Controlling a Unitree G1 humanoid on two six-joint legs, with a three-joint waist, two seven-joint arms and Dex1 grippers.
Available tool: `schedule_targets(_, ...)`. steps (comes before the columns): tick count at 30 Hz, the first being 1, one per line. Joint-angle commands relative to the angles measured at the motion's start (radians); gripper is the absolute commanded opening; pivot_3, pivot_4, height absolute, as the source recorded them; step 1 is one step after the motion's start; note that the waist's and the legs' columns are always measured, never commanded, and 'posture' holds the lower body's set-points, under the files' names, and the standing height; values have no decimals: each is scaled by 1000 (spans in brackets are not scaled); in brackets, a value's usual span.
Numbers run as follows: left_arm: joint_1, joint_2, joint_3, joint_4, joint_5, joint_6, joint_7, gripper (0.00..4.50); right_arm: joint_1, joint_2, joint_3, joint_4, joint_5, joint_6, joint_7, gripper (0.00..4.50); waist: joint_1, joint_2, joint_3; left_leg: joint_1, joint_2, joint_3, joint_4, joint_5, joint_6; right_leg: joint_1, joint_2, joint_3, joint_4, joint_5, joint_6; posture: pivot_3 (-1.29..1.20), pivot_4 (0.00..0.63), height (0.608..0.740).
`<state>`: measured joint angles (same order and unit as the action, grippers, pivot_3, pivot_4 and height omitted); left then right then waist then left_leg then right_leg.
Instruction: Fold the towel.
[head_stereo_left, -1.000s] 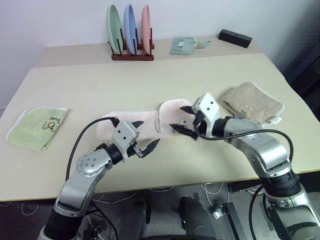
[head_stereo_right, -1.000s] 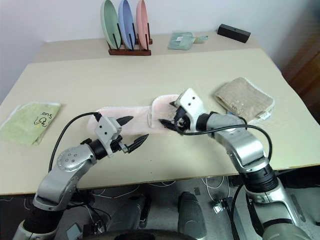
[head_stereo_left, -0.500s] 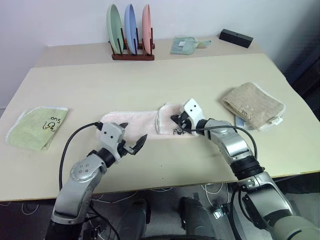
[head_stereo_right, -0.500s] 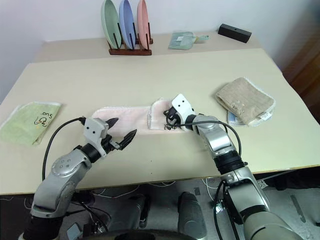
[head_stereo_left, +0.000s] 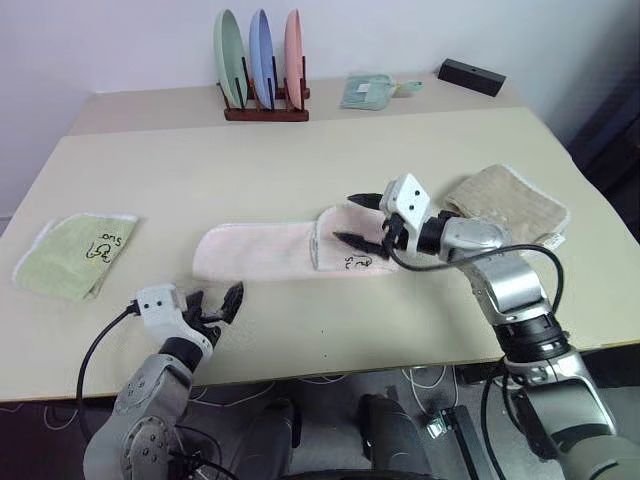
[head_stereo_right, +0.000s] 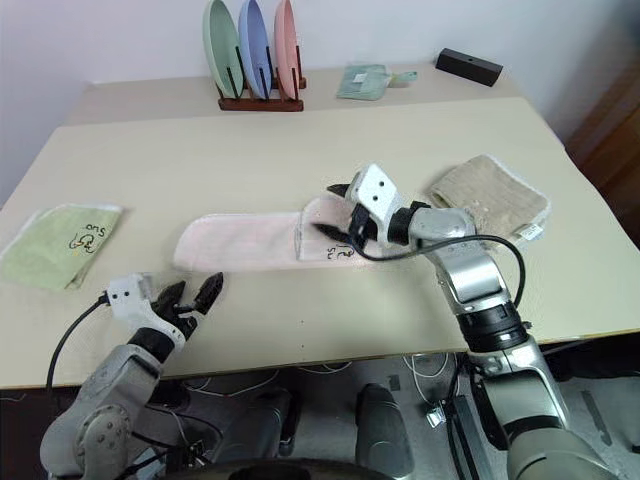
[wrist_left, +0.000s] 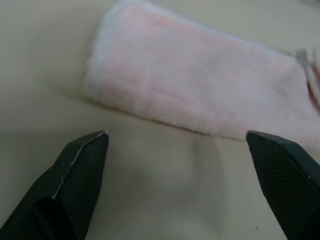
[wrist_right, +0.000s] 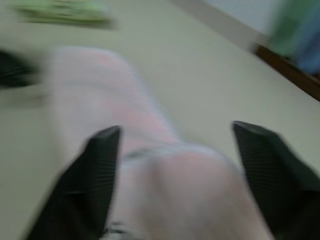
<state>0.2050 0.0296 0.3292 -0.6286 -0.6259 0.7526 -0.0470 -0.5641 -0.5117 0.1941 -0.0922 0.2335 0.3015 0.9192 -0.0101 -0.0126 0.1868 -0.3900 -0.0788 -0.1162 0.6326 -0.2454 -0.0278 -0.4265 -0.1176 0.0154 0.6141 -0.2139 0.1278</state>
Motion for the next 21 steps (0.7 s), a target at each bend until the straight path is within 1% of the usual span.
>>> schedule_targets(1,-60,-49,97,33,-118,63,138,4500,26,-5,23,-105,24,-1,40,4191,0,0,0,0,0,0,0,0,0,0,0,0,0,0,0,0,150,740)
schedule_targets(3,-121,-71,146,70,-174,72,206,4500,41,3,35,-117,12,-8,32,4191,3,0,0,1,0,0,1,0,0,0,0,0,1,0,0,0,150,740)
schedule_targets(5,-169,-67,169,107,-205,82,247,4500,50,10,47,-121,2,-15,25,4191,2,0,0,1,0,0,2,0,0,1,0,0,1,0,-1,0,150,740)
schedule_targets(10,-291,-41,181,240,-271,110,294,4500,65,32,76,-150,-19,-17,4,4191,3,0,0,1,0,0,1,0,-1,1,1,0,1,0,-1,0,150,740)
schedule_targets(12,-326,-58,206,278,-317,102,331,3977,63,42,77,-166,-18,-6,-7,4276,5,0,-1,1,-1,0,1,0,-1,1,0,0,1,0,-1,0,150,740)
schedule_targets(13,-334,-58,207,284,-325,99,338,3641,63,44,76,-171,-18,-3,-9,4276,6,0,-1,1,-1,0,2,0,-1,1,0,0,1,0,-1,0,150,740)
schedule_targets(18,-343,-49,190,286,-349,92,347,1195,73,38,74,-195,-24,6,-21,4276,24,0,0,1,-1,0,2,0,-1,1,0,0,1,0,-1,0,150,740)
schedule_targets(20,-346,-55,195,288,-362,82,358,86,80,34,75,-205,-25,10,-22,4276,25,-1,0,0,-1,0,2,0,-1,1,0,0,0,0,-1,0,150,740)
schedule_targets(21,-349,-55,202,284,-372,69,358,29,84,32,75,-211,-25,12,-24,4276,25,-1,-1,0,-1,0,2,0,-1,1,0,0,0,0,-1,0,150,740)
